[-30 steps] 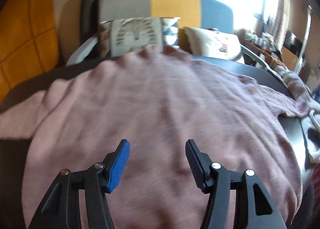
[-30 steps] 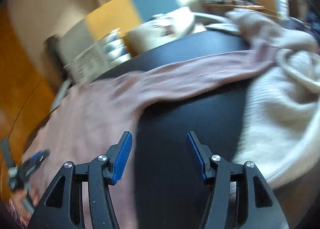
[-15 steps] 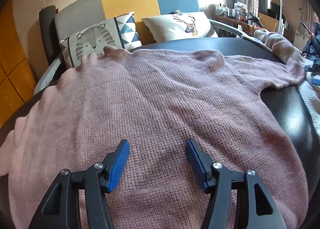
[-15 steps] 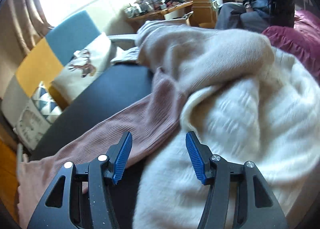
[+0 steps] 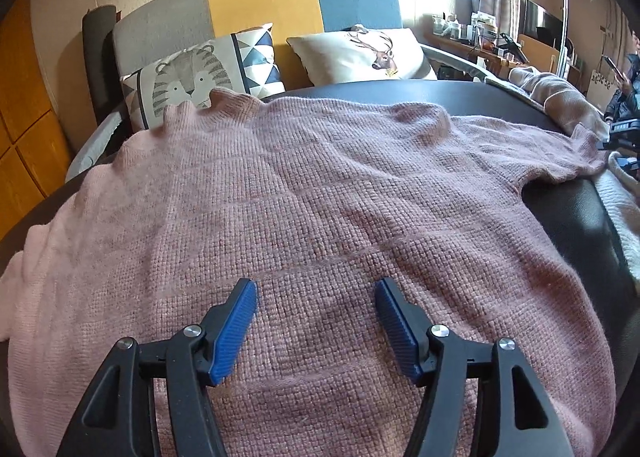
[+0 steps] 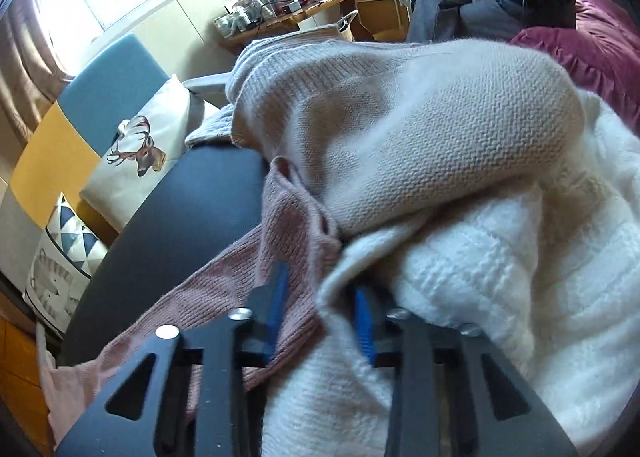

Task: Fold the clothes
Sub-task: 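Reach the right gripper to the sleeve cuff by the white blanket and grasp it, then grasp the pink sleeve cuff with the right gripper and lift it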

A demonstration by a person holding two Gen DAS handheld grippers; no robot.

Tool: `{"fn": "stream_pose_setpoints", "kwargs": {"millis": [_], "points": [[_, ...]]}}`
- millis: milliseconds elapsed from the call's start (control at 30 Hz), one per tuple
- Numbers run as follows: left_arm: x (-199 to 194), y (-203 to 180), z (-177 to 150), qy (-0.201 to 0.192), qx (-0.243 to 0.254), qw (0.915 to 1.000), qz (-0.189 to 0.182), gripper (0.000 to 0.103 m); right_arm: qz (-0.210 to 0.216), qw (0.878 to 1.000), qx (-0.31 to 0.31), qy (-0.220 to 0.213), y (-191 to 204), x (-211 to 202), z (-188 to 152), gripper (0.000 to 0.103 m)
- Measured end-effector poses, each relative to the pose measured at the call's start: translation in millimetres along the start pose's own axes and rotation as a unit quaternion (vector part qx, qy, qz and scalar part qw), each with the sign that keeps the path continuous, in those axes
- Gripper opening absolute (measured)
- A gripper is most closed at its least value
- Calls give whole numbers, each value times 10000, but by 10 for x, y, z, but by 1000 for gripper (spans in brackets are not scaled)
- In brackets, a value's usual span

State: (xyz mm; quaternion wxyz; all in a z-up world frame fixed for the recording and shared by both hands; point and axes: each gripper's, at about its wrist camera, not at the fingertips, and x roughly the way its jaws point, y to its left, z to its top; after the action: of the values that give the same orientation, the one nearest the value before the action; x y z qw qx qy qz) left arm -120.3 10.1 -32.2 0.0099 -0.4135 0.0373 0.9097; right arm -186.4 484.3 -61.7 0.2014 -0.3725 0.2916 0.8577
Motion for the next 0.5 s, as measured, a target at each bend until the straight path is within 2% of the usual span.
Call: {"fn": "stream_pose_setpoints", "kwargs": {"millis": [100, 400, 500], "points": [[1, 11, -1, 1, -26, 10000, -30, 65, 122, 9999, 59, 9, -58, -34, -1, 15], [3, 22, -1, 6, -33, 10000, -41, 65, 381, 9992, 64, 86, -99, -135, -1, 17], [3, 25, -2, 4, -44, 10000, -59, 65, 301, 9992, 163, 189, -120, -90, 35, 18]]}}
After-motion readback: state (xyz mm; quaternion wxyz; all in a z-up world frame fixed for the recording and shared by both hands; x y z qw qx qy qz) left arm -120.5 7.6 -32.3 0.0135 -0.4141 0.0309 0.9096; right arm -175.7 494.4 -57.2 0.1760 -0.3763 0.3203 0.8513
